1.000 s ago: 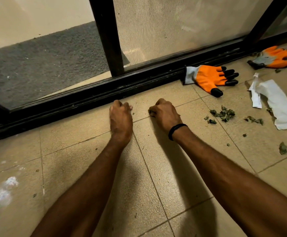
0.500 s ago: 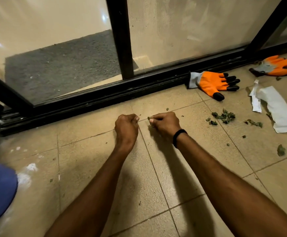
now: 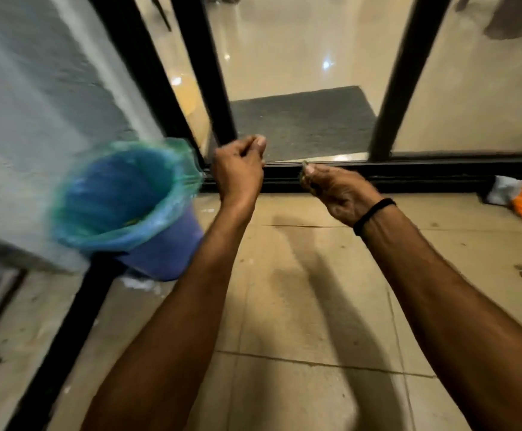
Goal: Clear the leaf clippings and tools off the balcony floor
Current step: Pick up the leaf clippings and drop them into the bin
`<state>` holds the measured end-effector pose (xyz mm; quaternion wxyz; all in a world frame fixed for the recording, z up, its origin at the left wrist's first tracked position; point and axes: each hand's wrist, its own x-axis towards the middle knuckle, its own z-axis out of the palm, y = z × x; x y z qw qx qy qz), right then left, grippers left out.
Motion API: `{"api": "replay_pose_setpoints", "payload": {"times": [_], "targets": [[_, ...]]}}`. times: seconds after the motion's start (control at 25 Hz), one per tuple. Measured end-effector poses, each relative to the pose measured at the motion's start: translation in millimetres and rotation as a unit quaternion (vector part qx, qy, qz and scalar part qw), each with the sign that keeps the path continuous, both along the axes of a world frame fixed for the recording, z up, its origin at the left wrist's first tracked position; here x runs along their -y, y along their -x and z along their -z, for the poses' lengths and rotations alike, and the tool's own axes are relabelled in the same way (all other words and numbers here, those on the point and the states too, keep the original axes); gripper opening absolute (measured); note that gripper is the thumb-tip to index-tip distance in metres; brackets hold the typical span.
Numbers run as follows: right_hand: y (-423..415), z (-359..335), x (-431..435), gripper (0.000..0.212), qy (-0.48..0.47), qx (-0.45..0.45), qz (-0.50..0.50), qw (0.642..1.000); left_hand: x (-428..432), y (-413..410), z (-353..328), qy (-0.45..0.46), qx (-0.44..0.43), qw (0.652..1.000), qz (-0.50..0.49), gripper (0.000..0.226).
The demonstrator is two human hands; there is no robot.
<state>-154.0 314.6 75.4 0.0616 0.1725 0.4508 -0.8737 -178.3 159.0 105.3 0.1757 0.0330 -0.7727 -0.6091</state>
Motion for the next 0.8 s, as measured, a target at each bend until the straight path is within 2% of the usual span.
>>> {"api": "replay_pose_setpoints", "payload": {"times": [0.12, 0.2, 0.24, 0.32, 0.36, 0.4, 0.44, 0.52, 0.64, 0.72, 0.8], "targets": [[16.4, -34.6, 92.8, 0.01, -0.01, -0.075, -0.07, 0.995, 95.9, 1.9, -27.4, 0.052, -0.06, 0.991, -0.109, 0.017], [29.1, -52.1, 149.7, 0.012, -0.105, -0.145, -0.098, 0.979, 156.5, 1.9, -29.2, 0.121, -0.056, 0.973, -0.187, 0.028], [37.1, -57.0, 175.8, 0.014, -0.195, -0.18, -0.105, 0.958, 182.6, -0.4, -27.9, 0.165, -0.023, 0.964, -0.209, 0.033], [47.1, -59.8, 217.7, 0.021, -0.362, -0.221, -0.148, 0.893, 223.4, -4.8, -18.3, 0.203, 0.065, 0.958, -0.193, 0.038], [49.7, -58.9, 230.9, 0.029, -0.398, -0.21, -0.178, 0.875, 236.5, -5.5, -13.3, 0.197, 0.1, 0.959, -0.175, 0.038], [50.6, -57.6, 237.8, 0.038, -0.398, -0.196, -0.202, 0.873, 243.3, -7.5, -10.7, 0.199, 0.127, 0.957, -0.172, 0.038], [49.3, -56.0, 239.5, 0.044, -0.379, -0.19, -0.205, 0.882, 251.1, -4.4, -4.5, 0.197, 0.141, 0.955, -0.174, 0.039], [40.8, -57.5, 229.2, 0.047, -0.286, -0.175, -0.178, 0.925, 244.5, -3.4, -6.1, 0.186, 0.136, 0.954, -0.192, 0.04], [30.6, -62.1, 187.2, 0.028, -0.099, -0.122, -0.12, 0.98, 202.7, -2.7, -21.4, 0.147, 0.092, 0.959, -0.222, 0.042], [25.5, -61.0, 144.5, 0.02, -0.021, -0.092, -0.076, 0.993, 155.6, -3.5, -35.4, 0.115, 0.04, 0.97, -0.211, 0.039], [18.4, -53.4, 94.0, 0.014, 0.002, -0.077, -0.023, 0.997, 102.4, -5.7, -41.8, 0.112, -0.024, 0.977, -0.177, 0.027]]}}
